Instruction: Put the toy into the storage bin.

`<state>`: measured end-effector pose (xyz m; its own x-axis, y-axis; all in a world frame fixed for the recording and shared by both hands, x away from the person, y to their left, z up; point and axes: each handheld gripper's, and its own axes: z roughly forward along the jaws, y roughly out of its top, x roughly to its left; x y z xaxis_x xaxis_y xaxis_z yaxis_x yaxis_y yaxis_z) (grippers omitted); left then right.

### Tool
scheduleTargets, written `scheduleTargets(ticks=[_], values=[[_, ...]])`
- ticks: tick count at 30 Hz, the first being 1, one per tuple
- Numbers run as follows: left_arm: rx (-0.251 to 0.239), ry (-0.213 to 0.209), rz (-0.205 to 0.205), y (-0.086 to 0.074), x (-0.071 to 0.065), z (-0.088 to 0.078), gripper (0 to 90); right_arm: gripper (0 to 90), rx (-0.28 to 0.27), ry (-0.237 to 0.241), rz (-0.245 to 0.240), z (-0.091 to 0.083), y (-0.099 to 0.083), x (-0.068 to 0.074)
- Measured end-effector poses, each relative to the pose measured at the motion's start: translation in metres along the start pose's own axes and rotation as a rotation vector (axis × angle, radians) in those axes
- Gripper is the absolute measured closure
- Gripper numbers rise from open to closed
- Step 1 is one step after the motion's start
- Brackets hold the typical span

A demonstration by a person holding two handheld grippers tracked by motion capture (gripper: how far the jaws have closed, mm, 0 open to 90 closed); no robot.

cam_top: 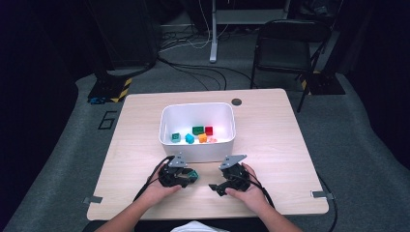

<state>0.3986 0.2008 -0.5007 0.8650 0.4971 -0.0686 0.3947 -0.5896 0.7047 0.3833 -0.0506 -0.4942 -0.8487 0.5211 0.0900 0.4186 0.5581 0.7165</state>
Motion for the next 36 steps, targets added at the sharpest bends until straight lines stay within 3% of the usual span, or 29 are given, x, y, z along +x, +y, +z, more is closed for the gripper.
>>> scheduleTargets(ticks=[23,36], values=[[-0.051,-0.02,-0.017,0.027,0.002,-0.043,58.4,18.7,0.0,-0.001,-0.003,0.0,0.0,0.0],[-0.044,-0.055,-0.006,0.056,0.003,-0.065,58.4,18.7,0.001,0.002,0.009,0.001,-0.001,-0.001]])
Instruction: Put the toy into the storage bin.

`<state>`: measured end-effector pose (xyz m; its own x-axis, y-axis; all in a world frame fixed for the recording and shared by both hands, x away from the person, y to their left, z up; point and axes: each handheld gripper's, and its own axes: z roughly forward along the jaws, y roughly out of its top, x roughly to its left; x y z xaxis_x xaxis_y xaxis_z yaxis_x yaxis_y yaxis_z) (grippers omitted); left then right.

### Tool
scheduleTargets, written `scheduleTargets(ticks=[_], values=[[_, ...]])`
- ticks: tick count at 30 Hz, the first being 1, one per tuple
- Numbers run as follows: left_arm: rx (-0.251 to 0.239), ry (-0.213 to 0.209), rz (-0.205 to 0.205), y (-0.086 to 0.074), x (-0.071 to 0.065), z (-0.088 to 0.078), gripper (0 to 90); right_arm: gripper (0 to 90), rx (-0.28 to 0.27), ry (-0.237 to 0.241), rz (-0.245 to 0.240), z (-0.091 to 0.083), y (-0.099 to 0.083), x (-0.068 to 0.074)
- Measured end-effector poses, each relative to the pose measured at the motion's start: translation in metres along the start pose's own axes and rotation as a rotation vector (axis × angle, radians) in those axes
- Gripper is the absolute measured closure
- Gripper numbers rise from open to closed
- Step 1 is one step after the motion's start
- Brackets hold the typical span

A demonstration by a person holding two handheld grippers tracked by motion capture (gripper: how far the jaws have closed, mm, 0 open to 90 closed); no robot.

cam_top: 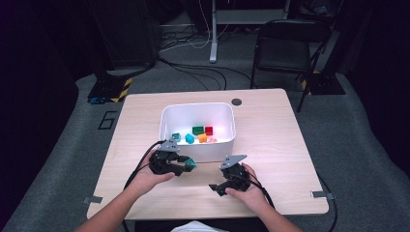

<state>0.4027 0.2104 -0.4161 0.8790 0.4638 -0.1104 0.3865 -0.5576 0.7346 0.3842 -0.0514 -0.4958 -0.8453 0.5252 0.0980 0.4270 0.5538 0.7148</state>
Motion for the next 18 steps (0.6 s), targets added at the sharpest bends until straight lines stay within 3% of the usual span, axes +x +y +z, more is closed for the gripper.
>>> scheduleTargets(ticks=[8,18], values=[[-0.023,-0.016,0.003,0.028,0.008,-0.012,58.4,18.7,0.006,0.005,0.002,0.001,-0.001,-0.002],[-0.074,-0.026,-0.009,0.069,0.032,-0.021,58.5,18.7,0.002,0.005,0.005,0.001,-0.001,-0.002]])
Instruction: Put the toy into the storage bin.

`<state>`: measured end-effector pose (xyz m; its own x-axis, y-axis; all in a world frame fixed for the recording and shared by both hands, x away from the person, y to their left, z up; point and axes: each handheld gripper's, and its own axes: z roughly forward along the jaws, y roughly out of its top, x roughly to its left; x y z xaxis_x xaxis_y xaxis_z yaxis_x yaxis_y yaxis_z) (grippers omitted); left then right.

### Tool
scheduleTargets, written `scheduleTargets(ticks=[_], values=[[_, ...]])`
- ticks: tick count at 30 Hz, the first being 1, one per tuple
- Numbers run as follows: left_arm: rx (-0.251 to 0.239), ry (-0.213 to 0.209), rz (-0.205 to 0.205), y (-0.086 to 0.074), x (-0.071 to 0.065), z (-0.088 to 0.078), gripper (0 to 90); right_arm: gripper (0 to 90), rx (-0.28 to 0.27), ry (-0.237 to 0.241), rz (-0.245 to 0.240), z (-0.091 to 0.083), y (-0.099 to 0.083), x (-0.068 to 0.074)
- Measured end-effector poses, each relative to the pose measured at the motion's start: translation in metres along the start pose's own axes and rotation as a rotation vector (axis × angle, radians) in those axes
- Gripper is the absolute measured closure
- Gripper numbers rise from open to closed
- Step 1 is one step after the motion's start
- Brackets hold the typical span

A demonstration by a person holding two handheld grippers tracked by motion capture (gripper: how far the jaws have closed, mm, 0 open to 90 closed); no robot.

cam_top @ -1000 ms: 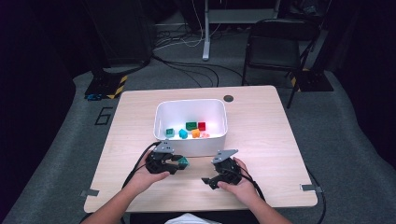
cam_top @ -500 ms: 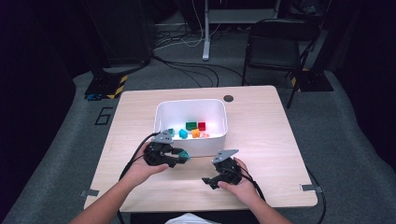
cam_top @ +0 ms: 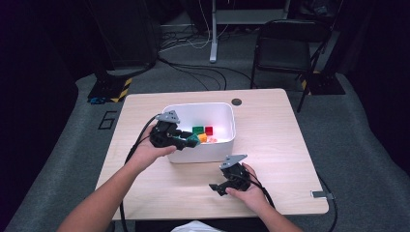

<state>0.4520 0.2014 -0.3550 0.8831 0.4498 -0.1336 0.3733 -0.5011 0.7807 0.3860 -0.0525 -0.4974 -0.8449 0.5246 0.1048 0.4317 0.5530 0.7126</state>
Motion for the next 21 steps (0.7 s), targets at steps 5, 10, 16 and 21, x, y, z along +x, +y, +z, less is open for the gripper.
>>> scheduleTargets(ticks=[5,10,16,21], values=[[0.007,0.011,0.013,0.016,0.008,0.002,58.4,18.7,0.001,-0.002,0.001,0.0,0.0,0.0],[0.022,0.022,0.024,0.028,0.018,0.008,58.4,18.7,0.003,-0.001,-0.001,0.001,0.001,0.002],[0.022,0.032,0.029,0.04,0.031,0.019,58.4,18.7,0.003,-0.002,-0.004,0.001,0.001,0.002],[0.019,0.05,0.018,0.045,0.046,0.03,58.4,18.8,0.002,-0.001,-0.005,0.0,0.001,0.001]])
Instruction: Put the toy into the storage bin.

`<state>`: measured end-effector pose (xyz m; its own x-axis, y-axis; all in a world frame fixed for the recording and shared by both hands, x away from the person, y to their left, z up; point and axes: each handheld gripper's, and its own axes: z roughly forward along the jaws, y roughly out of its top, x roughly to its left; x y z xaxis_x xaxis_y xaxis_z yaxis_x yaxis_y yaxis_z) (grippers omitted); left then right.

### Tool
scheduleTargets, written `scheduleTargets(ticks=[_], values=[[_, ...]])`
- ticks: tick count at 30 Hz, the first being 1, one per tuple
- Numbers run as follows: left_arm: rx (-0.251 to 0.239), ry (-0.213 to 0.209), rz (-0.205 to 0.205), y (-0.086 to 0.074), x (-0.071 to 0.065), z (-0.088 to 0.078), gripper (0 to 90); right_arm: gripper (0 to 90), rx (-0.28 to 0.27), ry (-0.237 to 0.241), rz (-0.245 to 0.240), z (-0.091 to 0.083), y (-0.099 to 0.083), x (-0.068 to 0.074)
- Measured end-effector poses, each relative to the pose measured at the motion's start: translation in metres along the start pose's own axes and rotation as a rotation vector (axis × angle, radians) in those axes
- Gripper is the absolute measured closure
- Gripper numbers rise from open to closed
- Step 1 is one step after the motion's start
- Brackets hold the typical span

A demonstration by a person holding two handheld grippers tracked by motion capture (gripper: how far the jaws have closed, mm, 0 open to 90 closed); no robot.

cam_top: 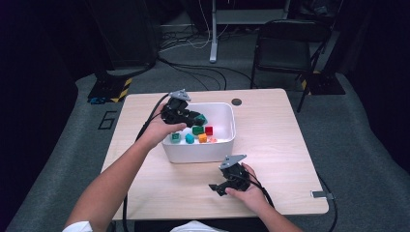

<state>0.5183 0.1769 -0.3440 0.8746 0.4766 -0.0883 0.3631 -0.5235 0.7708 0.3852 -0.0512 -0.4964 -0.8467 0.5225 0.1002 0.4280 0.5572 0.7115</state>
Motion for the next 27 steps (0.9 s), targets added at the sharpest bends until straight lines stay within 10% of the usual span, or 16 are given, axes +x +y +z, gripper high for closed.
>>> scheduleTargets(ticks=[27], values=[[0.076,0.045,-0.059,-0.001,0.025,0.054,52.2,19.1,-0.008,0.006,-0.009,-0.002,0.0,-0.001]])
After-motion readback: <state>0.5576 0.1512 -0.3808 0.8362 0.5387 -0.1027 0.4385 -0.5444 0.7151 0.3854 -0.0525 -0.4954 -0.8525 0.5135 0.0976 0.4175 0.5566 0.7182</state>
